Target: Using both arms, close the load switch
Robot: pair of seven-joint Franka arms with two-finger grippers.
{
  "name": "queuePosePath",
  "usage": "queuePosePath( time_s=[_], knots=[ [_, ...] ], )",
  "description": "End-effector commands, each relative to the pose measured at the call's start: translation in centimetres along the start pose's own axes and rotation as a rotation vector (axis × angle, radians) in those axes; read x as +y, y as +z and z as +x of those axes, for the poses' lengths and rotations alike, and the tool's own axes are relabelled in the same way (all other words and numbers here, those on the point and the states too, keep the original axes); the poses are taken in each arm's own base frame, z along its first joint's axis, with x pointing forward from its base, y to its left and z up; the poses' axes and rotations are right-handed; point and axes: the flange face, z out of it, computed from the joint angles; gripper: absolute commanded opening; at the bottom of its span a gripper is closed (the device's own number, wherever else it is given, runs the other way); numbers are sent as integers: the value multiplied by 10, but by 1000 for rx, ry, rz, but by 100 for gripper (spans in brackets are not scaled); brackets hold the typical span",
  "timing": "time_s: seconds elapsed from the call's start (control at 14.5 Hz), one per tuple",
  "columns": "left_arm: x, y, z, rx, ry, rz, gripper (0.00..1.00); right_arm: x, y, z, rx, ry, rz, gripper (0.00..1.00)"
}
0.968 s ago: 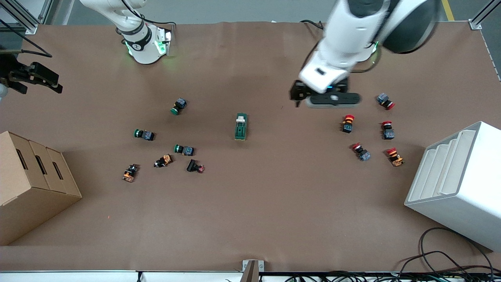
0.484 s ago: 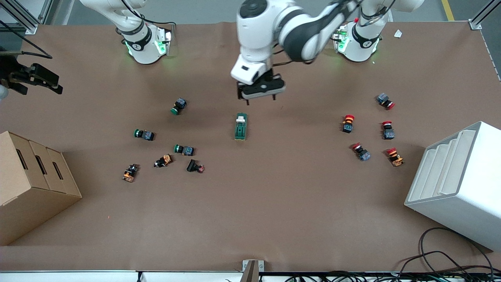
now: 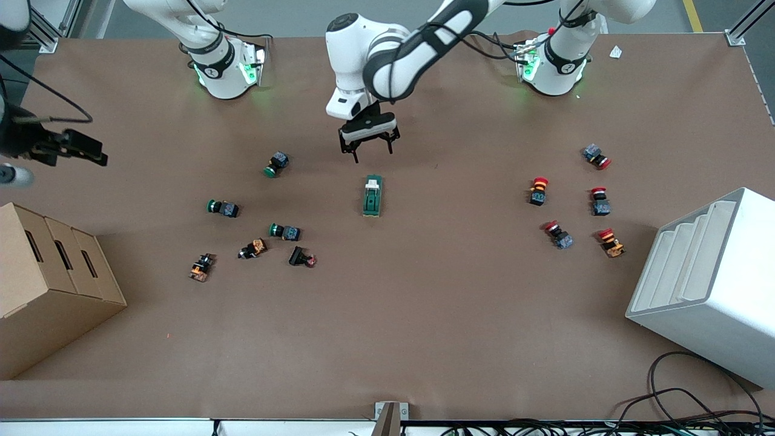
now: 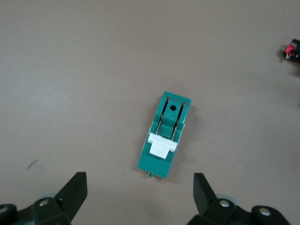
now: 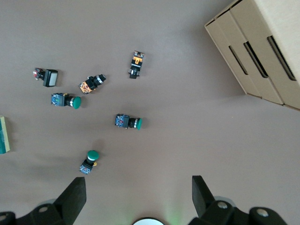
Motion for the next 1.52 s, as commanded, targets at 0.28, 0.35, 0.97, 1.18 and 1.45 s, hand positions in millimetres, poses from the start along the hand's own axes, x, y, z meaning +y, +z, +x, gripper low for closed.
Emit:
queuePosePath(
  time_s=[0.28,0.35,0.97,1.18,1.45],
  knots=[
    [-26,55,-77,277,122,-119,99,-33,55,20,-60,190,61,100],
    [-27,65,-86,310,137,-145,99,-43,69,23,-81,236,76,100],
    [-34,111,-118,537,151,-228,99,-210,158,29,-100,502,69,100],
    [-38,122,-128,581,143,-242,99,-264,185,28,-93,575,92,100],
    [-38,129,-130,607,152,-246,99,-312,231,18,-74,613,137,100]
  ],
)
